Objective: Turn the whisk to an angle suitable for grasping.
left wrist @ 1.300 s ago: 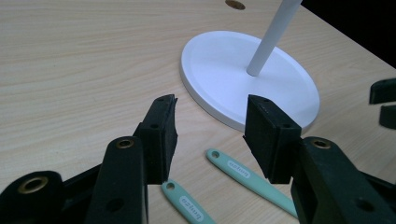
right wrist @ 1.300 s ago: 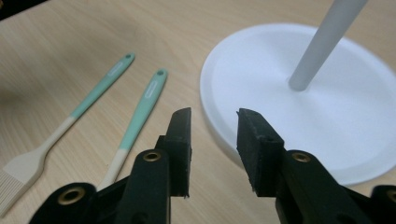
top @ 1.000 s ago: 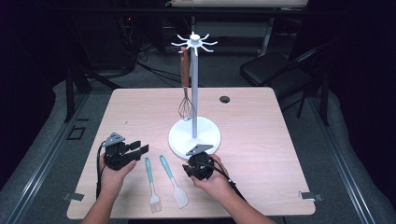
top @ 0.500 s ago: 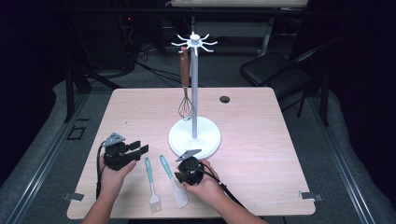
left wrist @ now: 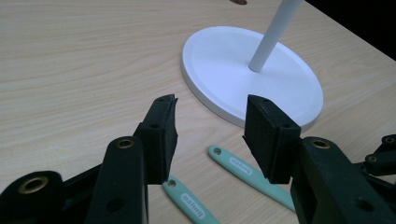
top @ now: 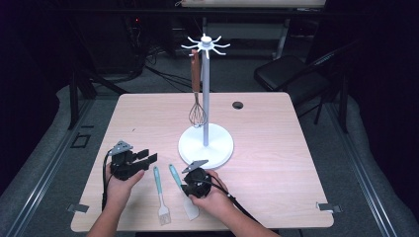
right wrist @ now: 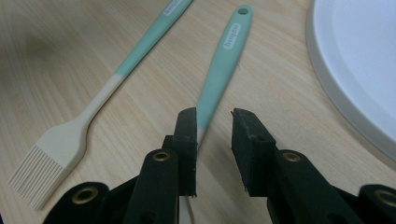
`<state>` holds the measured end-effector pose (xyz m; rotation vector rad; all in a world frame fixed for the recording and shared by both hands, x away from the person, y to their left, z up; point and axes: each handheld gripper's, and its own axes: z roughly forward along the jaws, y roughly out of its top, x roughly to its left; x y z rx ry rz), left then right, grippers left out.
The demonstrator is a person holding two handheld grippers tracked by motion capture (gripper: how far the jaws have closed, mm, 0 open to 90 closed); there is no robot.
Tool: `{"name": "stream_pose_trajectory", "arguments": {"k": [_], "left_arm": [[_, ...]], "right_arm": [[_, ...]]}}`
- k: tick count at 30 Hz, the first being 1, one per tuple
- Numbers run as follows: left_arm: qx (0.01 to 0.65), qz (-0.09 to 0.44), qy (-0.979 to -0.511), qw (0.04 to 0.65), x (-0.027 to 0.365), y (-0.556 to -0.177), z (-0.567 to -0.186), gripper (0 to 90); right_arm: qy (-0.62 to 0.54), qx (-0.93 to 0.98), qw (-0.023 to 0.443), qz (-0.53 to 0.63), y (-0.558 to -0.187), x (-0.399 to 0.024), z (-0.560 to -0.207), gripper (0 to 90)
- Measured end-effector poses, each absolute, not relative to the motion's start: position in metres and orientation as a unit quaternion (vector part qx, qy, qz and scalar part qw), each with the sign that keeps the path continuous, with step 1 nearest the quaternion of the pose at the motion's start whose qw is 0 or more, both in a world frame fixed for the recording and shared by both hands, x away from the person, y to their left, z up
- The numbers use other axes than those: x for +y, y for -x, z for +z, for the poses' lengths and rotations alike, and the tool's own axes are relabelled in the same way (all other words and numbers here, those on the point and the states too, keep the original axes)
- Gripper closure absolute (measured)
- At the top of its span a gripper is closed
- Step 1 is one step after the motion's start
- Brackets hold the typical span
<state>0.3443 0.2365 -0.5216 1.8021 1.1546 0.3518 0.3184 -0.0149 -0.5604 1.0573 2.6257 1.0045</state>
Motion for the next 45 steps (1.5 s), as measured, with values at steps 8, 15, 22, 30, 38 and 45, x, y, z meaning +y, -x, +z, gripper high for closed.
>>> {"name": "stream_pose_trajectory", "arguments": {"k": [8, 15, 22, 30, 38, 45], "left_arm": [[0.470, 0.138, -0.738, 0.464, 0.238, -0.345, -0.522, 53.6], [0.468, 0.139, -0.738, 0.465, 0.236, -0.345, -0.523, 53.6], [0.473, 0.141, -0.735, 0.465, 0.237, -0.345, -0.523, 53.6], [0.472, 0.141, -0.735, 0.466, 0.238, -0.345, -0.523, 53.6], [0.474, 0.141, -0.734, 0.466, 0.239, -0.345, -0.522, 53.6], [0.476, 0.141, -0.732, 0.467, 0.241, -0.345, -0.523, 53.8]], "right_arm": [[-0.343, 0.879, 0.075, 0.323, -0.317, -0.010, -0.566, 67.9], [-0.347, 0.881, 0.068, 0.316, -0.317, -0.009, -0.565, 70.0], [-0.350, 0.879, 0.068, 0.317, -0.316, -0.003, -0.566, 68.9], [-0.336, 0.887, 0.078, 0.308, -0.313, 0.001, -0.568, 77.4], [-0.352, 0.884, 0.081, 0.297, -0.316, -0.012, -0.566, 81.2], [-0.347, 0.893, 0.075, 0.277, -0.314, -0.052, -0.562, 81.6]]}}
